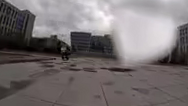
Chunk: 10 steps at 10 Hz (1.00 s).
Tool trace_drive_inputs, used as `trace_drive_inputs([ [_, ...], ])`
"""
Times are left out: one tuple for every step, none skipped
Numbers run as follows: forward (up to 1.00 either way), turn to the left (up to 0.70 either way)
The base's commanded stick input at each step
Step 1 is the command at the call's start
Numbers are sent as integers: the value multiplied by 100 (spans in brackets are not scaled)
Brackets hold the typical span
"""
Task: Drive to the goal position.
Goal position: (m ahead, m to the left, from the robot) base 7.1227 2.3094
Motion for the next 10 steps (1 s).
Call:
trace_drive_inputs([
  [70,2],
  [70,2],
  [70,2],
  [70,2],
  [70,2],
  [70,2],
  [70,2],
  [70,2],
  [70,2],
  [70,2],
])
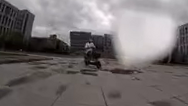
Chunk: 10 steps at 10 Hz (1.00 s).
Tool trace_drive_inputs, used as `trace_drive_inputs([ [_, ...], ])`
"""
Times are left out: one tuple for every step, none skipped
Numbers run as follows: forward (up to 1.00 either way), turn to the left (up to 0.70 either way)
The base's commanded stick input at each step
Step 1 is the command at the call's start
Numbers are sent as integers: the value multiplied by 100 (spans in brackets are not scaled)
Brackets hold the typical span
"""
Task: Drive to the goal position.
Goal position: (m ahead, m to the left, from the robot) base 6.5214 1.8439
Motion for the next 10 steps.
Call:
trace_drive_inputs([
  [70,3],
  [70,18],
  [70,34],
  [70,35],
  [70,32],
  [70,17],
  [70,2],
  [70,0],
  [70,0],
  [70,0],
])
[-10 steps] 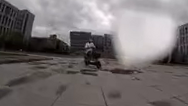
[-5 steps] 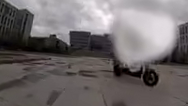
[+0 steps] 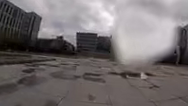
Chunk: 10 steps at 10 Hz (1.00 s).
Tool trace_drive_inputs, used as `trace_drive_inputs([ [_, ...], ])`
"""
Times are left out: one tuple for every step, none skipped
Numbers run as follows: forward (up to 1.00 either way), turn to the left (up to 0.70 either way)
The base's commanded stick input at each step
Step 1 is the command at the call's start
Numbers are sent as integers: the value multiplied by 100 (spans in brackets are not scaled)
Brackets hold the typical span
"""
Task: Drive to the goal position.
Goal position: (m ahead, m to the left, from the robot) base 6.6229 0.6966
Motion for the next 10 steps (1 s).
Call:
trace_drive_inputs([
  [70,0],
  [70,0],
  [70,2],
  [70,1],
  [70,1],
  [70,1],
  [70,0],
  [70,1],
  [70,0],
  [70,0],
])
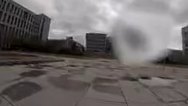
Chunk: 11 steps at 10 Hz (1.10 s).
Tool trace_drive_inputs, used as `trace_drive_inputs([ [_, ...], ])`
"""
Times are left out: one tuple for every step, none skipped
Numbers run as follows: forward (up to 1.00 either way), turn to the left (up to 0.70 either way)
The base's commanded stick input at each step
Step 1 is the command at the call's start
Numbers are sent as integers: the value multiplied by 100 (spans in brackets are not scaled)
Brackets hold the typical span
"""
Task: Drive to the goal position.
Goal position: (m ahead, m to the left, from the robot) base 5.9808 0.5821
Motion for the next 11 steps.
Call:
trace_drive_inputs([
  [70,0],
  [70,1],
  [70,1],
  [70,0],
  [70,0],
  [70,0],
  [70,0],
  [70,0],
  [70,0],
  [70,1],
  [70,2],
])
